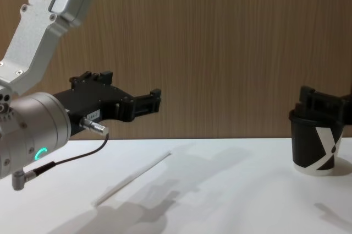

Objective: Pick up the straw with one hand, pass it to the other hand, and insert it into the cup.

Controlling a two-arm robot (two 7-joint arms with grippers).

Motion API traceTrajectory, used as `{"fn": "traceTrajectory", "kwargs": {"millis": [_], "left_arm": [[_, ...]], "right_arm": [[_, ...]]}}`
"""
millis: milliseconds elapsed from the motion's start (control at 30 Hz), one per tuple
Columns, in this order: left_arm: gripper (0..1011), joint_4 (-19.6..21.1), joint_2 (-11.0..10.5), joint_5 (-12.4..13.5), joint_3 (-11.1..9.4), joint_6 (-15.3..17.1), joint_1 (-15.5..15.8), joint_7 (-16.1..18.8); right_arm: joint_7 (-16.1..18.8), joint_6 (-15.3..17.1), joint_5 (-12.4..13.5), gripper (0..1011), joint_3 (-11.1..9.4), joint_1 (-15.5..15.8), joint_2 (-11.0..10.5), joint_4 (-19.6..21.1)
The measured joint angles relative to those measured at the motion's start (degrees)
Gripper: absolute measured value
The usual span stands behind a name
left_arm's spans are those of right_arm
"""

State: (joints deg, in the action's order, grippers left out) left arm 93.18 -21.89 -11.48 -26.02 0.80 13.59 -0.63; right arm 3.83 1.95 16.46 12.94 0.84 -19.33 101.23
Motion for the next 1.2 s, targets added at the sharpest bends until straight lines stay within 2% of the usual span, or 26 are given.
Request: {"fn": "traceTrajectory", "kwargs": {"millis": [1200], "left_arm": [[1003, 0.0, 0.0, 0.0, 0.0, 0.0, 0.0, 0.0]], "right_arm": [[0.0, 0.0, 0.0, 1001, 0.0, 0.0, 0.0, 0.0]]}}
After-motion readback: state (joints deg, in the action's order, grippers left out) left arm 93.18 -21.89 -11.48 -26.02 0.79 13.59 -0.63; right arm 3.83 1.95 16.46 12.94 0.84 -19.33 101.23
